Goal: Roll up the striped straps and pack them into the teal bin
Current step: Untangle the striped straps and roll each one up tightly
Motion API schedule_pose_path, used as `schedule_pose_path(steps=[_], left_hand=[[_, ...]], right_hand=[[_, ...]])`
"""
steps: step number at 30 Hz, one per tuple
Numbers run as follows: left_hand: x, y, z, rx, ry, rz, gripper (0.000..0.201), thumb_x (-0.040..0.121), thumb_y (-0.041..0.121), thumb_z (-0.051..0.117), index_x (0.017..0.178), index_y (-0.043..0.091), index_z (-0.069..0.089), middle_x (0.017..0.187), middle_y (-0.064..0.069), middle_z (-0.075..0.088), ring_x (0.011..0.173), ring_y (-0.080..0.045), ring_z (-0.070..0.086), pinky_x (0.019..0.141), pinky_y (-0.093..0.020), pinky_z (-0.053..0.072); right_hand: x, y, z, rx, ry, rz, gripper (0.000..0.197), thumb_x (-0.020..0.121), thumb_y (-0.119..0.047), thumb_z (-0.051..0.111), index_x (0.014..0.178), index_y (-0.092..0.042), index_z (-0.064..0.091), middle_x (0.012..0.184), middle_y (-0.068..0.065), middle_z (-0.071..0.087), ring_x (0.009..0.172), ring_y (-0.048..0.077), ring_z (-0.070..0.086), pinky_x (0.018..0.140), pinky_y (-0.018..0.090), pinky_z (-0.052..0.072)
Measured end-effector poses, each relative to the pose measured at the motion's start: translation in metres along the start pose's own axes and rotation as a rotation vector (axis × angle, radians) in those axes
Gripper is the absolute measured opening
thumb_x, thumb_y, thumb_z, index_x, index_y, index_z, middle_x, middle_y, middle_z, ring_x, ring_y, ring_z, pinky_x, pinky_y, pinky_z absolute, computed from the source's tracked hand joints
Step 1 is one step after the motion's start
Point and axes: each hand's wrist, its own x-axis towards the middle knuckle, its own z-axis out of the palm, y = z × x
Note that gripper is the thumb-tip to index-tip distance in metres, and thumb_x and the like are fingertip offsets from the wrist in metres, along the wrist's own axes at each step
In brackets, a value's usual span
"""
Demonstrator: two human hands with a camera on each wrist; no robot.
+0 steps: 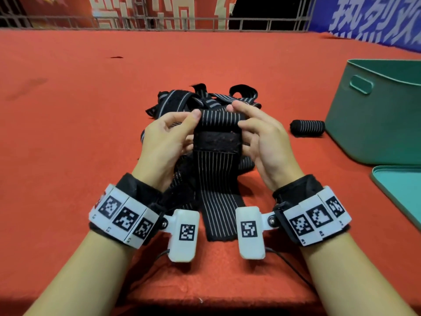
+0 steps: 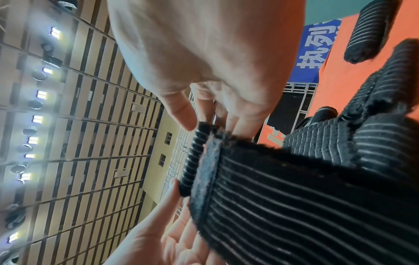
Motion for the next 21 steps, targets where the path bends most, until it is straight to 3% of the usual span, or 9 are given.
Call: schedule_pose_path(steps=[2,4,8,12,15,21], left_hand=[[-0.001,0.001,-0.001,-0.014,0.025,0.020,0.011,0.094,0.025,0.073,0.098,0.015,0.071,0.079,-0.001,0.070,0.059,-0.009,0.059,0.055,-0.021,0.049],[-0.002,0.003,-0.001,-0.039,0.033,0.042,0.008,0.094,0.021,0.074,0.098,0.016,0.071,0.082,-0.003,0.070,0.060,-0.010,0.059,0.057,-0.021,0.050],[-0.005,0.003,0.002,-0.086,0.039,0.054,0.012,0.094,0.016,0.074,0.104,0.011,0.071,0.076,0.003,0.070,0.056,-0.006,0.058,0.058,-0.020,0.050],[-0.006,0.002,0.004,-0.120,0.034,0.018,0.010,0.093,0.017,0.074,0.103,0.015,0.074,0.083,-0.001,0.074,0.063,-0.011,0.065,0.058,-0.022,0.051],[-0.008,0.004,0.007,-0.137,0.013,-0.011,0.010,0.095,0.018,0.071,0.105,0.017,0.075,0.094,-0.002,0.079,0.075,-0.016,0.073,0.061,-0.025,0.056],[-0.012,0.003,0.012,-0.047,-0.026,-0.032,0.017,0.096,0.018,0.070,0.112,0.018,0.067,0.082,0.004,0.076,0.065,-0.013,0.069,0.047,-0.024,0.050]], right_hand=[[0.000,0.000,0.003,0.062,0.019,0.029,0.037,0.102,-0.010,0.055,0.139,-0.014,0.058,0.130,-0.001,0.071,0.117,0.020,0.069,0.092,0.035,0.056],[0.001,0.002,0.004,0.103,0.081,0.019,0.039,0.100,-0.012,0.063,0.138,-0.012,0.055,0.126,0.005,0.072,0.111,0.019,0.072,0.084,0.031,0.058],[0.000,0.007,0.003,0.021,0.129,-0.017,0.030,0.097,-0.014,0.069,0.126,-0.016,0.065,0.110,0.004,0.078,0.103,0.022,0.075,0.082,0.034,0.061],[-0.001,0.007,0.000,-0.025,0.118,-0.068,0.029,0.097,-0.010,0.069,0.126,-0.013,0.067,0.099,0.000,0.078,0.085,0.013,0.075,0.066,0.024,0.057],[0.000,0.010,-0.002,-0.051,0.125,-0.093,0.031,0.098,-0.009,0.068,0.128,-0.012,0.066,0.108,0.005,0.078,0.100,0.020,0.075,0.080,0.032,0.060],[-0.002,0.012,-0.003,-0.035,0.134,-0.121,0.034,0.097,-0.008,0.068,0.130,-0.012,0.064,0.116,0.005,0.077,0.111,0.020,0.072,0.096,0.044,0.058]])
